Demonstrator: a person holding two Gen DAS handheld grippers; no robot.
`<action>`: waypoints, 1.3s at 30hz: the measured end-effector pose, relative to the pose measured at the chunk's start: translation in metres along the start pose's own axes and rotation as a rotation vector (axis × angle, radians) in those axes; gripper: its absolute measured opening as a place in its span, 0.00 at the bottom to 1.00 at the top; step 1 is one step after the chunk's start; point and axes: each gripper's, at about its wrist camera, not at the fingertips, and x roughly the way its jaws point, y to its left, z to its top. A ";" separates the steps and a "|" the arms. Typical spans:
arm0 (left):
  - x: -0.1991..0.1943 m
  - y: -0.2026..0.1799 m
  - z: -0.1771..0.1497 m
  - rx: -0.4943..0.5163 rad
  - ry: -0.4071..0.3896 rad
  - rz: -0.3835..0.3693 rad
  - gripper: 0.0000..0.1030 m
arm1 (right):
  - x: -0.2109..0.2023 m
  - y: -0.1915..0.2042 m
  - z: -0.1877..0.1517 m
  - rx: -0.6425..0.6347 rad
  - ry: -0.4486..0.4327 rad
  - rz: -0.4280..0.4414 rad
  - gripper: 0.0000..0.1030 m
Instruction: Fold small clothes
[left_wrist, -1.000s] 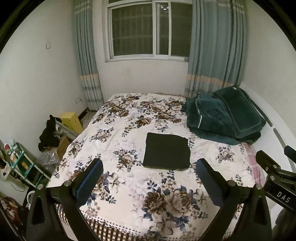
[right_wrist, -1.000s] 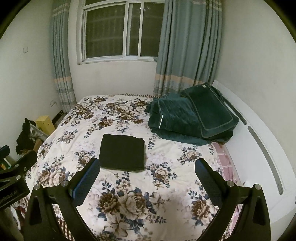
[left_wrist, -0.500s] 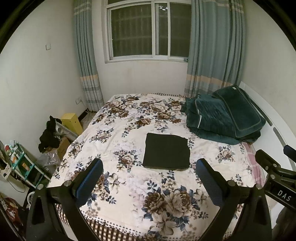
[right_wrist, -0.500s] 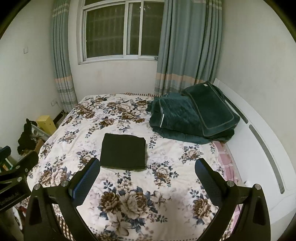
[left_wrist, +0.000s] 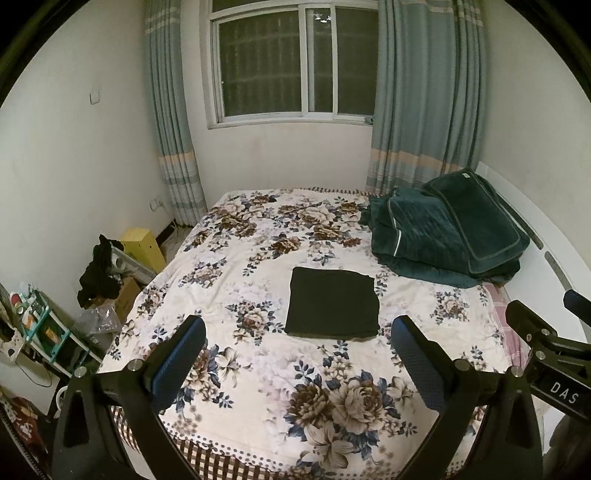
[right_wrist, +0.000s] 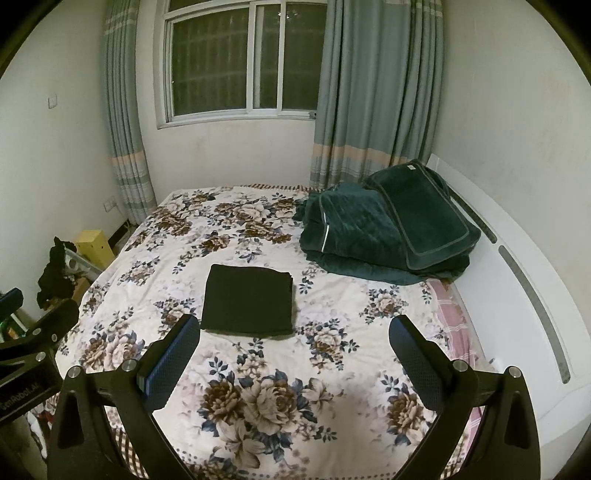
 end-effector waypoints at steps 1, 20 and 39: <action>-0.001 0.000 0.001 0.003 -0.001 -0.002 1.00 | 0.000 0.000 0.000 0.001 0.000 0.002 1.00; -0.002 -0.004 -0.001 0.007 -0.001 0.002 1.00 | -0.007 0.006 -0.003 0.008 -0.001 -0.002 1.00; -0.001 -0.002 -0.001 0.011 -0.008 0.002 1.00 | -0.009 0.004 -0.007 0.019 0.001 -0.010 1.00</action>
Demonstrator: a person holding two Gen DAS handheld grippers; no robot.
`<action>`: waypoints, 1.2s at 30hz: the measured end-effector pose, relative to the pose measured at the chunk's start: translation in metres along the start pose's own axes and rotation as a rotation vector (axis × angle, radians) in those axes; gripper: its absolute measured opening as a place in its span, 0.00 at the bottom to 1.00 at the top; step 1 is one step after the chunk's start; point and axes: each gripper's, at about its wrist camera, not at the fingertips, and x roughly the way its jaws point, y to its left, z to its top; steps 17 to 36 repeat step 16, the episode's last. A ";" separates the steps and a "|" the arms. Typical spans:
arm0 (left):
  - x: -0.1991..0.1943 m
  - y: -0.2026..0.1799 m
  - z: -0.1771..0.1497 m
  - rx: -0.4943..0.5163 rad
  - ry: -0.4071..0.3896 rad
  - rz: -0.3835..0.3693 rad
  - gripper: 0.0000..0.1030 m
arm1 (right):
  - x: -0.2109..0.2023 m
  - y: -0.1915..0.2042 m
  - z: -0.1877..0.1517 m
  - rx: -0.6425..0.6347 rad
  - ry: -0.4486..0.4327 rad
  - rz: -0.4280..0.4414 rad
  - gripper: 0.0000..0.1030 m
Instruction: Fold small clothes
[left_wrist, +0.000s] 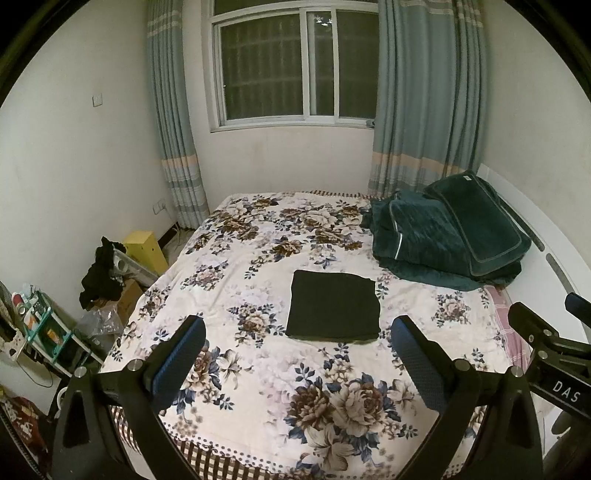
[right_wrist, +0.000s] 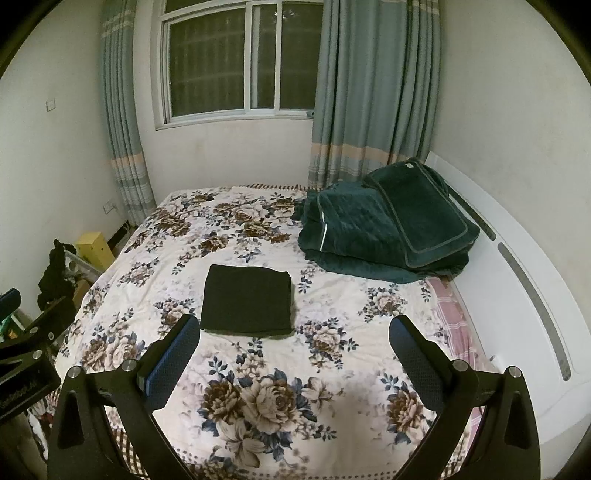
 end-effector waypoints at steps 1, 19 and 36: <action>0.000 -0.001 0.000 0.000 -0.001 0.002 1.00 | 0.000 0.001 0.000 0.001 -0.001 0.000 1.00; -0.001 -0.001 0.002 0.000 -0.006 0.002 1.00 | -0.002 0.001 -0.002 0.002 -0.002 -0.003 1.00; -0.001 -0.001 0.002 0.000 -0.006 0.002 1.00 | -0.002 0.001 -0.002 0.002 -0.002 -0.003 1.00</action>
